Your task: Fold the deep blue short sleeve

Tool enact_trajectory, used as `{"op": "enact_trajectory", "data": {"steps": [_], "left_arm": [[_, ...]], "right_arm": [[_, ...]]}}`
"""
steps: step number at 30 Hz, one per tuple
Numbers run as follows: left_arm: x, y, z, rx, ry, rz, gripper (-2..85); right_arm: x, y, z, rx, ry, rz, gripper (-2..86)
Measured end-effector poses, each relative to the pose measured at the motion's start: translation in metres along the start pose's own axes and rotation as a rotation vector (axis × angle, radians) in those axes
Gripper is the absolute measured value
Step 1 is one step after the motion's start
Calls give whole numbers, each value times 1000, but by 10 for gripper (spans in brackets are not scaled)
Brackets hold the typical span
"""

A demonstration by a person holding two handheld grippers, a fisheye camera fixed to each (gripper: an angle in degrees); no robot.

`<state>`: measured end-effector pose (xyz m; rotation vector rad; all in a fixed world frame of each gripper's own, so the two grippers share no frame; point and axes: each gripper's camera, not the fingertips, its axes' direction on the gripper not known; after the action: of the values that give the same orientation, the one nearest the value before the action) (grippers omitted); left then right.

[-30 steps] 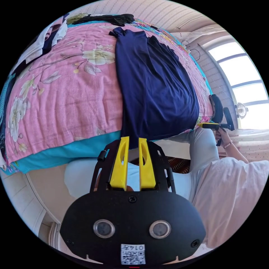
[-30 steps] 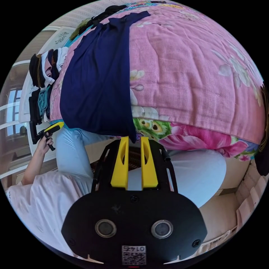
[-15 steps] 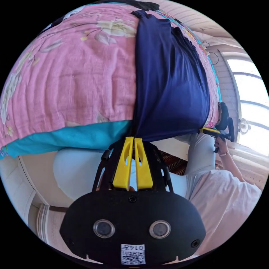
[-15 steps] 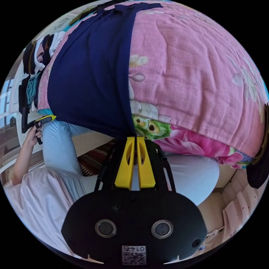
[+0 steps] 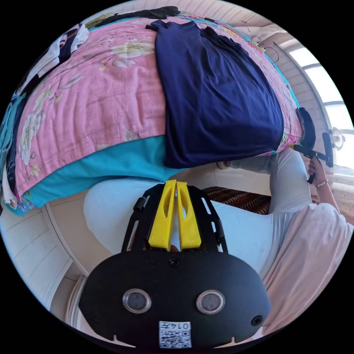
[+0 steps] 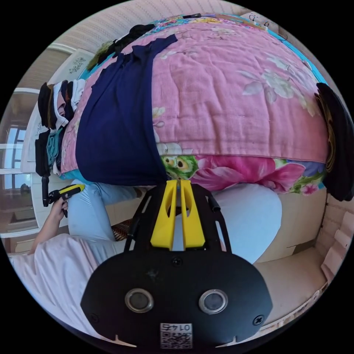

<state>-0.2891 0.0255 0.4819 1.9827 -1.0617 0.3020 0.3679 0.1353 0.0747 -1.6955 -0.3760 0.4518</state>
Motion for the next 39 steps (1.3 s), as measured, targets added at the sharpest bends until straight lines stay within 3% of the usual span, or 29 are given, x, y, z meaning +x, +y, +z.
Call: {"op": "enact_trajectory", "data": {"steps": [7,17,22,24,29,36,39], "left_arm": [[42,5,-20,48,-100,89,-10],[90,23,-116,484,0,130,-10],[147,-18,-168,646,-214,334,-10],[177,-63,-184,684,-225,475,-9],[218,-191,-192,765,-168,587,-7],[269,-415,-159,567,3,695,-7],[288,-486,-151,529,-21,657,-3]], "right_arm": [[15,40,-51,255,-32,68,-1],[23,64,-109,378,-248,19,3],[6,17,-126,391,-251,-88,24],[-3,-17,-131,400,-283,-120,42],[-17,-98,-140,429,-284,-149,61],[2,-227,-146,373,-325,-52,63],[12,-250,-148,362,-379,5,60]]}}
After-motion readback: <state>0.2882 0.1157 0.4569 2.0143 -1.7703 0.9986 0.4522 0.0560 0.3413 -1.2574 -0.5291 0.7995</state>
